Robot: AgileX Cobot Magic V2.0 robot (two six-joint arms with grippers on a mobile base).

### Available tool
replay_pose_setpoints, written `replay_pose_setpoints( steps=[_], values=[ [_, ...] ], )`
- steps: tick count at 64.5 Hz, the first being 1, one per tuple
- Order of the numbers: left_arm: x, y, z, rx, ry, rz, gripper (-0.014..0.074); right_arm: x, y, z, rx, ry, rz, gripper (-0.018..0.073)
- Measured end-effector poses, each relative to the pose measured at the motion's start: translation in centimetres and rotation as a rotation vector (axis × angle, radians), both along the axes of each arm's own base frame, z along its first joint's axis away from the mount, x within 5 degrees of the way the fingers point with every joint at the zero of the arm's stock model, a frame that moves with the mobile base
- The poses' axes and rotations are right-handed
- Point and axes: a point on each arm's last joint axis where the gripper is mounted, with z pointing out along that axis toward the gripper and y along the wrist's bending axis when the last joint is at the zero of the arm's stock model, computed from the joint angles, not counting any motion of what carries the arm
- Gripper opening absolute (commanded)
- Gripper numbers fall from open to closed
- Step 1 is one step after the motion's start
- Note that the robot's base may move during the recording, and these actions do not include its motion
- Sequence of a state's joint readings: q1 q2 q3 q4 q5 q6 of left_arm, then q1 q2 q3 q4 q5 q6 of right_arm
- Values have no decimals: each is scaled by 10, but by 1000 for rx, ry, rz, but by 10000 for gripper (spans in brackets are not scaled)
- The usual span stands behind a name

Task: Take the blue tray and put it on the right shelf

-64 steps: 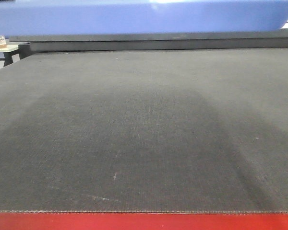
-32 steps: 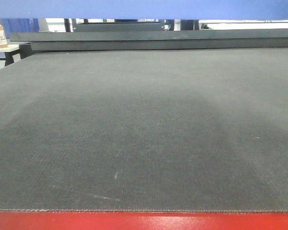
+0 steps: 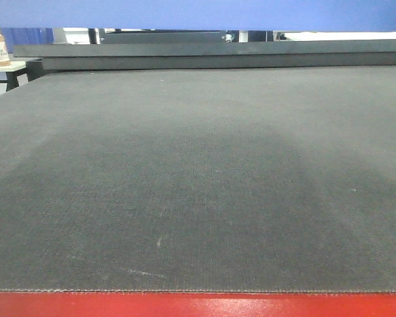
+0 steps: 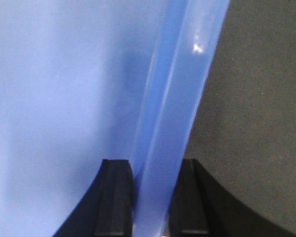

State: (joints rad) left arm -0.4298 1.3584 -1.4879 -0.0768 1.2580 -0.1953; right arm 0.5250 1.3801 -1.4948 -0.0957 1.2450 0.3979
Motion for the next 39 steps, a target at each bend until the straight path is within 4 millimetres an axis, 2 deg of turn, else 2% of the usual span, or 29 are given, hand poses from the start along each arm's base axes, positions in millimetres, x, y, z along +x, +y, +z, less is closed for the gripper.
replay_pose_setpoints(
  steps=[39],
  values=[
    [0,0,0,-2,1,0,-48,0,0,0,-1,1,0,58]
  ],
)
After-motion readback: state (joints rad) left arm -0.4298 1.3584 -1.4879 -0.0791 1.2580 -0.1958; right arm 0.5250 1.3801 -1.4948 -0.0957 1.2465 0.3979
